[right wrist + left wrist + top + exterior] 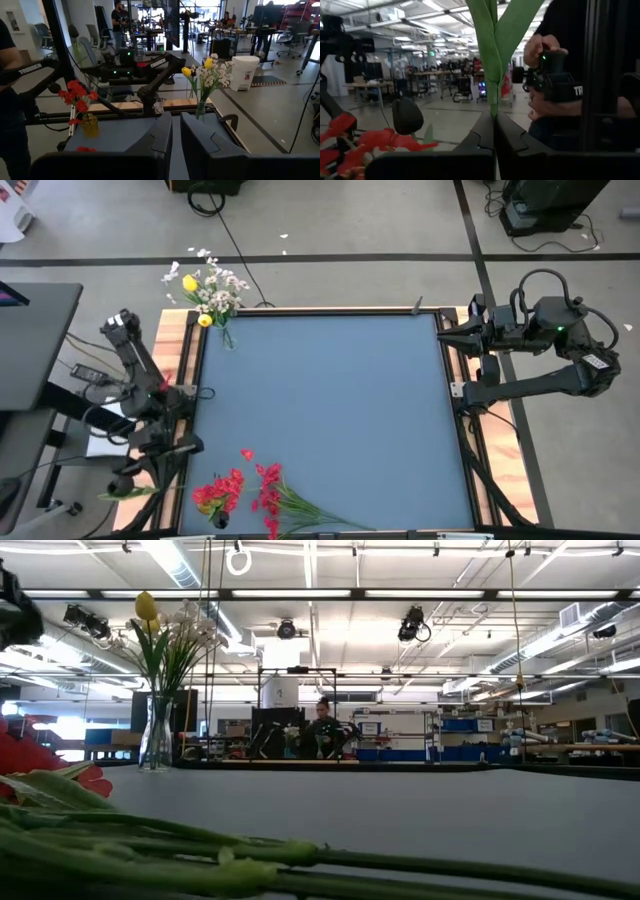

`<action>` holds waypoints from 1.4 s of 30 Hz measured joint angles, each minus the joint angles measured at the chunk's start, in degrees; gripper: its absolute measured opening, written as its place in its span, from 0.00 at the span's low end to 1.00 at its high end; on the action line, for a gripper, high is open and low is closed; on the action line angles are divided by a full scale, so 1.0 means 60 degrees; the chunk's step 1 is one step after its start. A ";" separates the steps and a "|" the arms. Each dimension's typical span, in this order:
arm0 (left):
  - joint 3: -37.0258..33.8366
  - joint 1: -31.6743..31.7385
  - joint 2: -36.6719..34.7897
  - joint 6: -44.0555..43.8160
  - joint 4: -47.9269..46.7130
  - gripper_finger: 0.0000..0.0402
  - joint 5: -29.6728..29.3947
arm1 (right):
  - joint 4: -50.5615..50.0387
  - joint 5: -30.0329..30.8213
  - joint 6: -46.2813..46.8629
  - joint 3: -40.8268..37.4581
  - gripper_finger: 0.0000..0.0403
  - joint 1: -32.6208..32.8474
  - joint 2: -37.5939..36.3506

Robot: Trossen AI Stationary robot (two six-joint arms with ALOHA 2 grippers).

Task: Sort flowers into vase by color
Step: Put the black flowers into the yellow vase

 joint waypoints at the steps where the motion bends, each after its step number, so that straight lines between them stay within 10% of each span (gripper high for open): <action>1: -0.0154 -0.0225 0.0218 0.0094 0.0446 0.00 -0.0282 | -0.0001 -0.0001 0.0003 0.0000 0.12 0.0000 0.0002; 13: -0.0892 -0.1010 0.3182 0.0580 0.4627 0.01 -0.1211 | -0.0003 -0.0001 -0.0001 0.0000 0.12 0.0003 0.0001; 34: -0.0903 -0.0850 0.3881 0.0885 0.3931 0.03 -0.1442 | -0.0002 0.0000 0.0000 0.0000 0.12 0.0001 0.0001; 42: -0.0903 -0.0850 0.3874 0.0327 0.4548 0.24 -0.2340 | 0.0000 0.0000 -0.0001 0.0000 0.12 0.0001 -0.0002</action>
